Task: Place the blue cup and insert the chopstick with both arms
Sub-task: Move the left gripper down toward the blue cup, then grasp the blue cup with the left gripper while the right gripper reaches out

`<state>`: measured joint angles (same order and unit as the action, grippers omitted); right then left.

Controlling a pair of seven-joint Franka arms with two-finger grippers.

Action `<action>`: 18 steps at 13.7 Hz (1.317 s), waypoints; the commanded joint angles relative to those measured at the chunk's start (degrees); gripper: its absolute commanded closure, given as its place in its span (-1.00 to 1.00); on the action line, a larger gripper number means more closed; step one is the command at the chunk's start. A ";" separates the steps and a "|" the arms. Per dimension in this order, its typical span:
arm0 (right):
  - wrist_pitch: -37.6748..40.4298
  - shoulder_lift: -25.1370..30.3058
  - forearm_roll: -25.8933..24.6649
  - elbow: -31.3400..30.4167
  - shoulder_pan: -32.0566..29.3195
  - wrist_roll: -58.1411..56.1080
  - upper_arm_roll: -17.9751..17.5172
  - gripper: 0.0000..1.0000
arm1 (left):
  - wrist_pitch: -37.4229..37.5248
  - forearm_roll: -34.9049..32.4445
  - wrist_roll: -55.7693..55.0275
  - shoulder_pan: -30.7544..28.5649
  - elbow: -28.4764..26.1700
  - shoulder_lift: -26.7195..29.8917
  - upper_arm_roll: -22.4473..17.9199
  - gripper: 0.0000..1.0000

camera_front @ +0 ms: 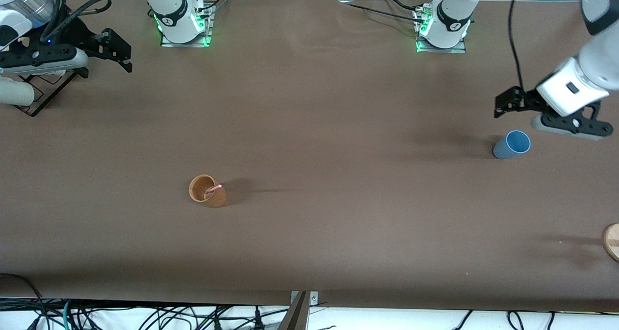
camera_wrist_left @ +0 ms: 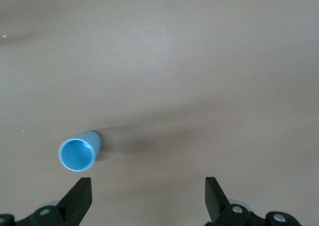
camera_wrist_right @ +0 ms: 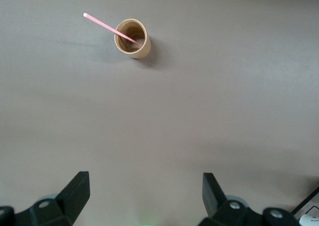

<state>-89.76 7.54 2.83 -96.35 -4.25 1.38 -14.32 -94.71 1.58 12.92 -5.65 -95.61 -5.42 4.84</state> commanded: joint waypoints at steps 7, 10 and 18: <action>-0.06 0.90 0.95 -0.60 -0.05 -0.67 -0.27 -1.00 | -19.16 -5.89 25.30 -14.73 -8.06 -12.34 0.17 -1.00; -3.47 -2.69 1.04 -0.42 0.03 -0.94 -0.27 -1.00 | -27.60 -5.89 29.16 -17.98 -16.78 -12.42 0.25 -1.00; -14.81 -17.80 -0.97 1.34 5.39 -1.73 -0.27 -1.00 | -38.71 -5.01 34.19 -21.42 -22.88 -17.17 0.69 1.00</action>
<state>-103.40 -7.38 2.89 -96.57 -0.70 0.73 -14.73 -133.38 -3.40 46.36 -26.42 -119.41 -22.61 4.60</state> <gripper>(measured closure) 0.000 0.498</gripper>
